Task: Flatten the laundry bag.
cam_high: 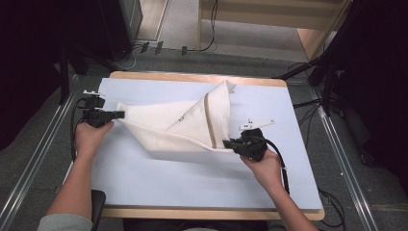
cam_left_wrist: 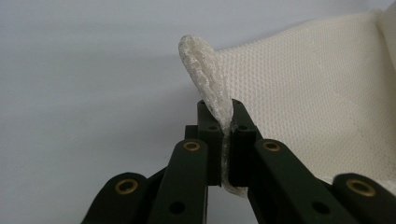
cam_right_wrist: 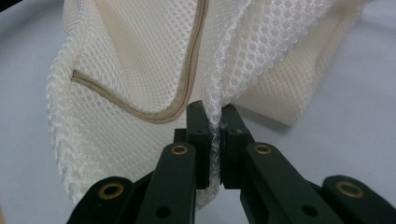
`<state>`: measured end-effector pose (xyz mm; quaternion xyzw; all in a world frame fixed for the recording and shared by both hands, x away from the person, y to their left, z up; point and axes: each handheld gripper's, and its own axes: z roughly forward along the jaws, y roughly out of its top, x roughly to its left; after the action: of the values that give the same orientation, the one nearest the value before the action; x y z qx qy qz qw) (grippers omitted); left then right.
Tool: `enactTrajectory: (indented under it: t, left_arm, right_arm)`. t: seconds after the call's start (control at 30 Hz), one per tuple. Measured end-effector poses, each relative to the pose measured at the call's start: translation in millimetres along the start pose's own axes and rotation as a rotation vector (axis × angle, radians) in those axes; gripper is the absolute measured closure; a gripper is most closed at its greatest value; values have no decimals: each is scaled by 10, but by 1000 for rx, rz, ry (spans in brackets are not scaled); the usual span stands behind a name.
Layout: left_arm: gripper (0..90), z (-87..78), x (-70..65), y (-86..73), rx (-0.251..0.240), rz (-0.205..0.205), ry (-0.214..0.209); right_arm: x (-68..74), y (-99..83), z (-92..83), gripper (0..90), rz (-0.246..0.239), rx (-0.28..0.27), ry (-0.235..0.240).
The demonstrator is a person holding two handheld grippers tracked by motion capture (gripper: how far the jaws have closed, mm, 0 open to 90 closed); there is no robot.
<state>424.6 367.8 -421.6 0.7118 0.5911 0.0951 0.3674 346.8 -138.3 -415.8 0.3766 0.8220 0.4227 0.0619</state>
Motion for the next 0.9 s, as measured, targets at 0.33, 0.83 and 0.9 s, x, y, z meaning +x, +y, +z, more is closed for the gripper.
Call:
enactTrajectory:
  t: [0.33, 0.83, 0.9]
  left_arm:
    - [880, -205, 89, -284, 22, -52, -21]
    - [578, -362, -202, -479, 53, 8, -157]
    - [534, -436, -198, -432, 39, 34, -156]
  right_arm:
    - [-77, 125, 178, 872, -30, 16, -33]
    - [-164, -170, -159, 859, -43, 77, -17]
    - [-163, -235, -207, 855, -41, 86, -21]
